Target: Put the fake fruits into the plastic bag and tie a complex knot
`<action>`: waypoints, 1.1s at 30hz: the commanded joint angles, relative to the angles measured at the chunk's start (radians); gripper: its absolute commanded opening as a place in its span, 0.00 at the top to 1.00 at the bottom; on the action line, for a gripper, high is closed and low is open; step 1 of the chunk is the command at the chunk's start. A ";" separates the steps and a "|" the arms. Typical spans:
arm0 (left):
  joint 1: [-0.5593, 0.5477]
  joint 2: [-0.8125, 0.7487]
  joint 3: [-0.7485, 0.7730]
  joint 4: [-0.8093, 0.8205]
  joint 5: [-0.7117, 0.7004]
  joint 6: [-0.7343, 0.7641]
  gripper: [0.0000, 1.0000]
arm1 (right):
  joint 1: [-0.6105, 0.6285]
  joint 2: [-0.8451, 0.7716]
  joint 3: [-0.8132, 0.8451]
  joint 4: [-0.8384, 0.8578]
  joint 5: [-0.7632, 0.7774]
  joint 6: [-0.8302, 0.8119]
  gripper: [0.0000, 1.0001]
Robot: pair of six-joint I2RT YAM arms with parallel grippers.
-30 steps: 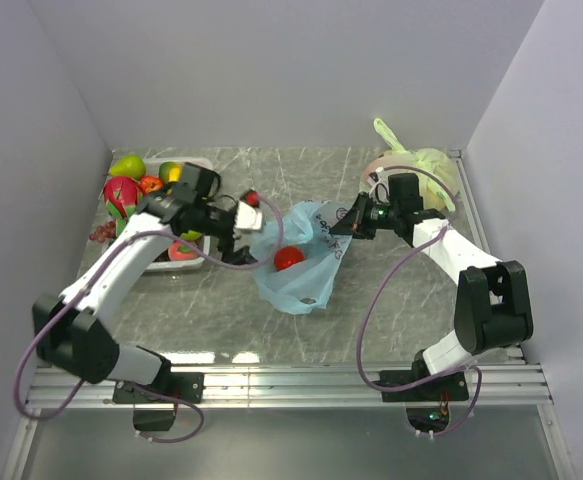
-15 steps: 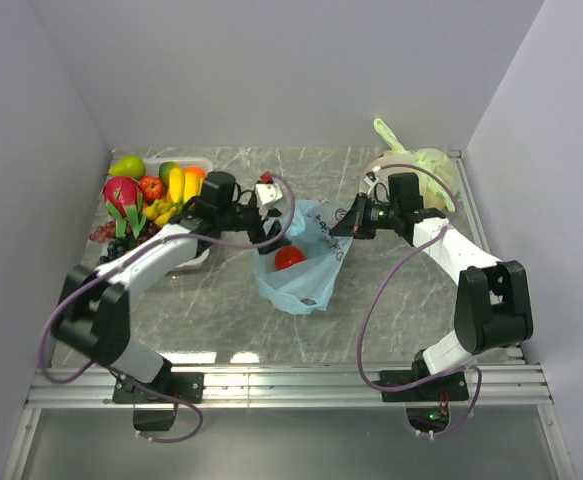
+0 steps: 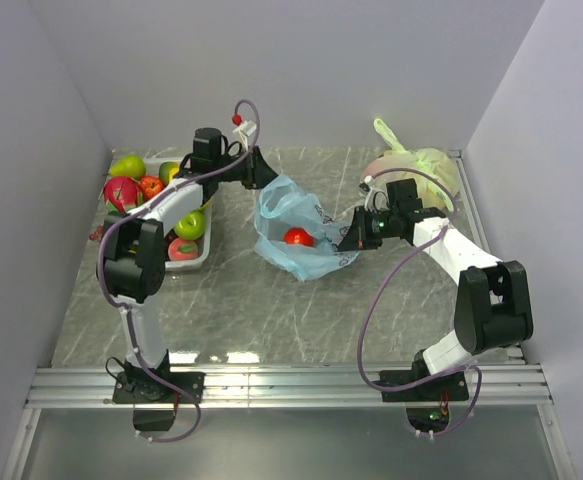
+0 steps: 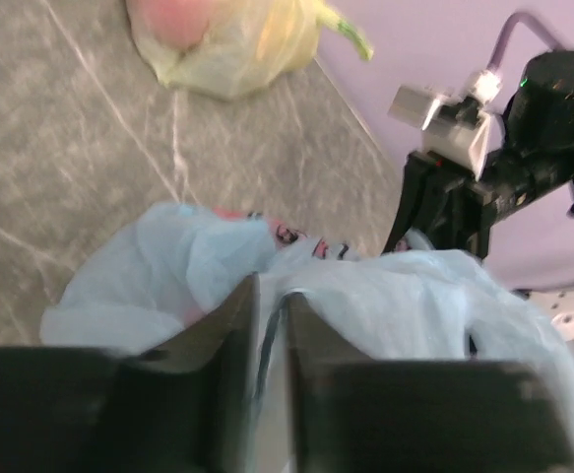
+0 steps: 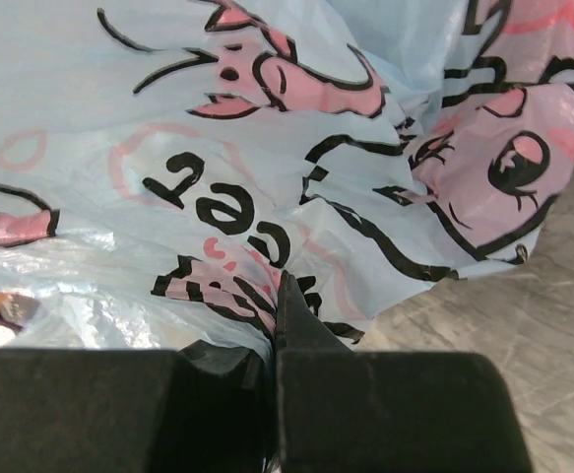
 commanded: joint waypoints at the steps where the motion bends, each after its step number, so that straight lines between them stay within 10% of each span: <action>1: -0.022 -0.010 0.051 -0.060 0.027 -0.050 0.62 | -0.006 -0.034 0.017 -0.024 0.003 -0.045 1.00; 10: 0.052 -0.161 0.177 -0.348 -0.111 0.261 0.01 | -0.001 0.010 0.110 -0.022 -0.023 0.041 1.00; 26: 0.639 -0.459 0.209 -0.879 -0.469 0.472 0.01 | 0.054 0.019 0.181 -0.068 0.124 0.052 1.00; 33: 0.687 -0.374 0.245 -1.034 -0.685 0.555 0.01 | 0.057 0.036 0.201 -0.082 0.099 0.053 1.00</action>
